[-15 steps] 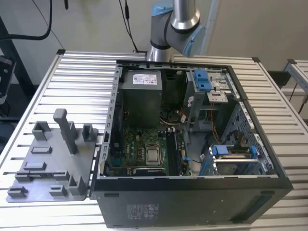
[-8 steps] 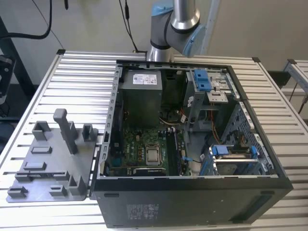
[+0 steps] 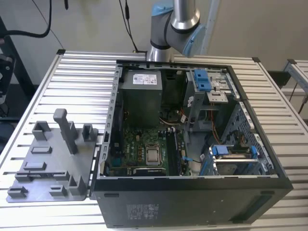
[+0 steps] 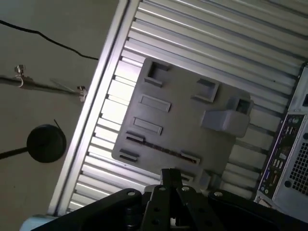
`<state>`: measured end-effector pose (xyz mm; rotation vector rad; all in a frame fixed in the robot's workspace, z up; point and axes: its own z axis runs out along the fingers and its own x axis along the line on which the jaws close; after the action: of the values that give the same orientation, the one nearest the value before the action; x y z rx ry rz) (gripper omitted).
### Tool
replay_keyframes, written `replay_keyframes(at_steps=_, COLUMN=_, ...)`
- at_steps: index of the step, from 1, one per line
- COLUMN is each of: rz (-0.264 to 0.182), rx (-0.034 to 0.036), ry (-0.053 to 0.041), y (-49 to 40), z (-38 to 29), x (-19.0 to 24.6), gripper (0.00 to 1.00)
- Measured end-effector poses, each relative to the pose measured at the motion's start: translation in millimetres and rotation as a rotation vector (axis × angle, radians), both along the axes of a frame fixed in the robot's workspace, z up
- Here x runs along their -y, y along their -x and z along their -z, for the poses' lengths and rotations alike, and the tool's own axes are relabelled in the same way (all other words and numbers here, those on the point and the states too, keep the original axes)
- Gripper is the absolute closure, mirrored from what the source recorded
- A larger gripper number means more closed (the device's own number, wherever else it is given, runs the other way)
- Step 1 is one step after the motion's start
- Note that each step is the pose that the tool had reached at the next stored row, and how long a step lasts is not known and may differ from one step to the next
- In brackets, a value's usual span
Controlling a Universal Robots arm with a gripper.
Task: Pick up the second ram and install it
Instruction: 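Pick up the second ram and move it above second insertion slot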
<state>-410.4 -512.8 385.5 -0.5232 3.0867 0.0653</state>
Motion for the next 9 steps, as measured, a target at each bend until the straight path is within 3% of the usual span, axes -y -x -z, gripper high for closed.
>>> replay_keyframes(at_steps=9, rz=-0.091, rx=-0.0044, ry=0.0004, y=-3.2, z=0.5, x=0.1, gripper=0.89)
